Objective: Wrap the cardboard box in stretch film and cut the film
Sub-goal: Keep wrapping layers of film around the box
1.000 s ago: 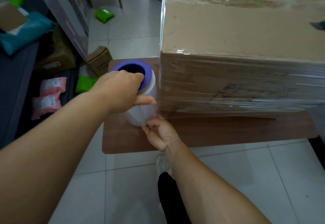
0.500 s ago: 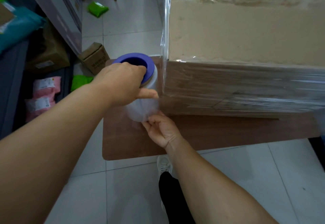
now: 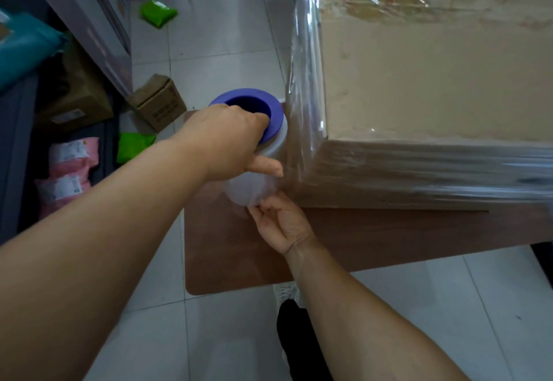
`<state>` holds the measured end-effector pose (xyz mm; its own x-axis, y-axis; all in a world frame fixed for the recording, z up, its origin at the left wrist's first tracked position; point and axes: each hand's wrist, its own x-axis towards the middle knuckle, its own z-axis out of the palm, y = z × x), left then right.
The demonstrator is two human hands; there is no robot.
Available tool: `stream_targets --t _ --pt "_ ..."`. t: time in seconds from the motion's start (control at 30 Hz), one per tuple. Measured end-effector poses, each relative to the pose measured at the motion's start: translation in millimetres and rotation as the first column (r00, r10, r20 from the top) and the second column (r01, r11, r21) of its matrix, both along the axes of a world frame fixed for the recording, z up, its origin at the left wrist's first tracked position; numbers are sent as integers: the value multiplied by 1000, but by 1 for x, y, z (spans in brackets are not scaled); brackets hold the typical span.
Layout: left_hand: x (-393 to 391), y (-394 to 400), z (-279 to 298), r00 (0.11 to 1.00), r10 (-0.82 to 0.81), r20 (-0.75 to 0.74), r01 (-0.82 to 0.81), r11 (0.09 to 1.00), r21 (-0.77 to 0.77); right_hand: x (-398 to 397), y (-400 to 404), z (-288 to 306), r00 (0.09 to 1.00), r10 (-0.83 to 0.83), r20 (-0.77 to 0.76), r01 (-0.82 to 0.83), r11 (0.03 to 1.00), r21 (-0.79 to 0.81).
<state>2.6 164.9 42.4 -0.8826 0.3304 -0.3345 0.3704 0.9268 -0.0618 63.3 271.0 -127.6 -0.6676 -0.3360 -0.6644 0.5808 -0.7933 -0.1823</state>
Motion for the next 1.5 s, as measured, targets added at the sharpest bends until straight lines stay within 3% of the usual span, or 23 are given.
stream_targets --t 0.47,0.93,1.2,1.5 --pt "-44 -32 -7 983 -181 21 180 984 15 -20 -37 11 993 -112 28 112 994 -9" --pt "-99 -72 -5 851 -525 -14 523 845 112 -42 -107 15 852 -520 51 520 854 12" --pt "-121 -92 -2 834 -551 -33 550 825 132 -54 -132 21 833 -551 42 549 834 61" --pt "-141 -81 13 781 -623 -33 624 779 63 -74 -137 30 809 -587 27 588 809 -27"
